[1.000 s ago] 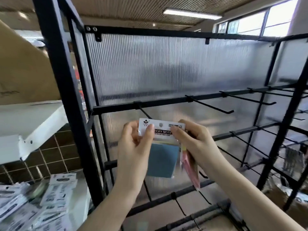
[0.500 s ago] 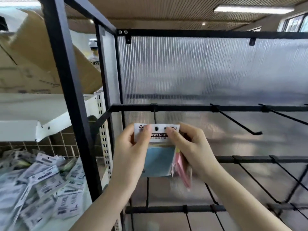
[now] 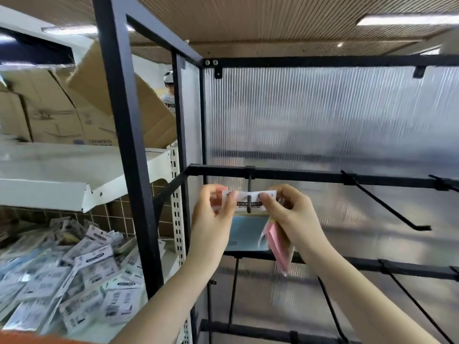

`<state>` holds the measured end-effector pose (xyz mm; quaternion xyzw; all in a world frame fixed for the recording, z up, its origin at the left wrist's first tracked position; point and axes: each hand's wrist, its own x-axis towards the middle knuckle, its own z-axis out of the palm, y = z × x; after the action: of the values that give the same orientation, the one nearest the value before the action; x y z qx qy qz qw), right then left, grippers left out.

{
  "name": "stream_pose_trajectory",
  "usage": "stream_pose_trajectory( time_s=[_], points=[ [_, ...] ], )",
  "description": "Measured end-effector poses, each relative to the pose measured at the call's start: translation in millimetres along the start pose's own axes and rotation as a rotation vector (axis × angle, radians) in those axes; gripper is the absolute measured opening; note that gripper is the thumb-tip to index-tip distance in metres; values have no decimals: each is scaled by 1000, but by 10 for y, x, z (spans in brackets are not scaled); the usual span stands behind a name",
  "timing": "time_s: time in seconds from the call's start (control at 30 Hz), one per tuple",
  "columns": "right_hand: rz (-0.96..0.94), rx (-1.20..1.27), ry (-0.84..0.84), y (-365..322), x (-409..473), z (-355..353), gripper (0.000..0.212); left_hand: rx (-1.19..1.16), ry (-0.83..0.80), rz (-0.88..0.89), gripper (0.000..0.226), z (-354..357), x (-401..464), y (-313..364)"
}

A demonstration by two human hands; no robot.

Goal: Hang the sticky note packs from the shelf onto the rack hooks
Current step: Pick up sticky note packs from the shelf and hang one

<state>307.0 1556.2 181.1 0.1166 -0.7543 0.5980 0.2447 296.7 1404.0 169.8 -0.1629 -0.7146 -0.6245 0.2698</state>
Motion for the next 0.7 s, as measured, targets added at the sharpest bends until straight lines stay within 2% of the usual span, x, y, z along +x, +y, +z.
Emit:
stream_pose_trajectory(
  time_s=[0.17,0.37,0.53,0.7],
  points=[
    [-8,-15,33,162,182,10,15,43,50,-18,18,132,174,-128],
    [71,-21,88,333,379,17,13,142,110,-57,13,295,406,-280],
    [134,-66,70,424,454,18,10,228,115,-60,25,371,505,-391],
    [211,-81,76,490,482,3,14,254,91,-167,15,436,480,-423]
  ],
)
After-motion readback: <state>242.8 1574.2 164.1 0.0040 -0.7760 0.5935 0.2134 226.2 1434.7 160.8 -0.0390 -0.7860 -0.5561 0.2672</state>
